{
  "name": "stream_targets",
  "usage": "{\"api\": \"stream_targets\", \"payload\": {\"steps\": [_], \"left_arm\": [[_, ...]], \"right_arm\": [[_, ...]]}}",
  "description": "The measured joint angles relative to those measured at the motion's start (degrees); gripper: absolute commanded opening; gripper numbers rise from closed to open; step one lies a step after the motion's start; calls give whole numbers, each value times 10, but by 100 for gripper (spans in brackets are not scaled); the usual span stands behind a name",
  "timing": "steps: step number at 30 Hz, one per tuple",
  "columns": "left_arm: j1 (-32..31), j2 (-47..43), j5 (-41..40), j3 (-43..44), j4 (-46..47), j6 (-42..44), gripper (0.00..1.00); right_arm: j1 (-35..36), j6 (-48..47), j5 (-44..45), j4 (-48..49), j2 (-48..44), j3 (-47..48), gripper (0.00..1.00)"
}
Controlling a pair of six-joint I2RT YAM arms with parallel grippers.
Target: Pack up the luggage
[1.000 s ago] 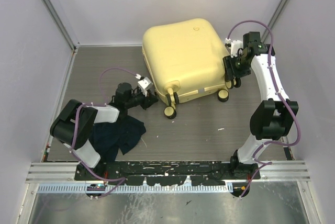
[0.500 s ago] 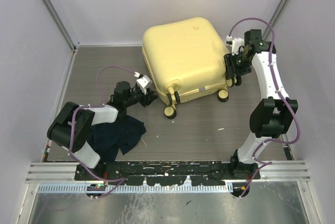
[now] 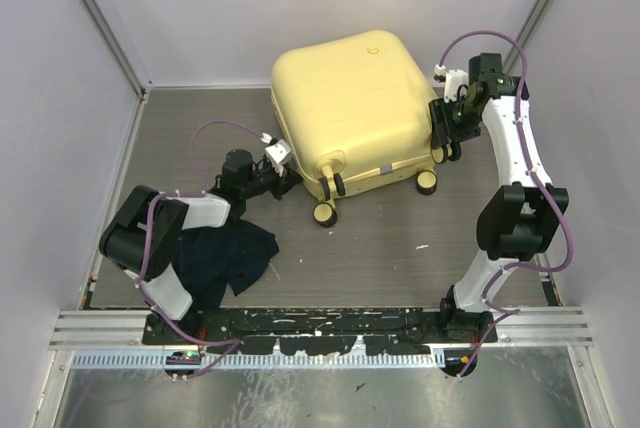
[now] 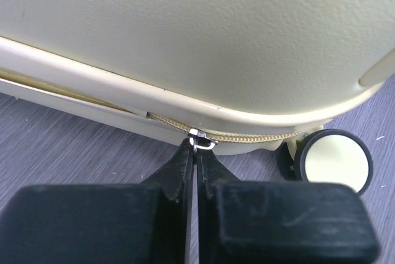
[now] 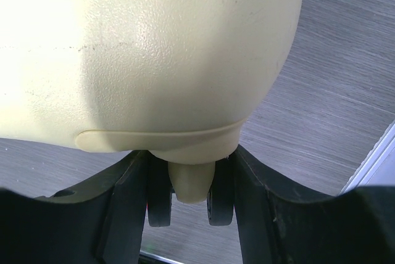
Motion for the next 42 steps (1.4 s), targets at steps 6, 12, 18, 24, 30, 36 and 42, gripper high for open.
{"api": "stream_targets", "payload": {"steps": [6,12,18,24,30,36,42], "left_arm": [[-3,-14,15,-19,3,0,0],[-30,-57,-13,-56,1,17,0],[-88,-70,-70,-69,1,36,0],[-147,-71,-135,-72,9,39,0],[-215,-63,-251,-74,37,27,0],[-285,-10,-371,-68,116,65,0],[-345,72,-494,-38,215,148,0]], "right_arm": [[0,4,0,0,5,0,1],[-1,12,0,1,7,0,1],[-1,19,0,3,7,0,1],[-1,23,0,4,7,0,0],[0,24,2,5,7,0,1],[4,24,11,7,7,-2,1],[11,23,29,17,7,-5,1]]}}
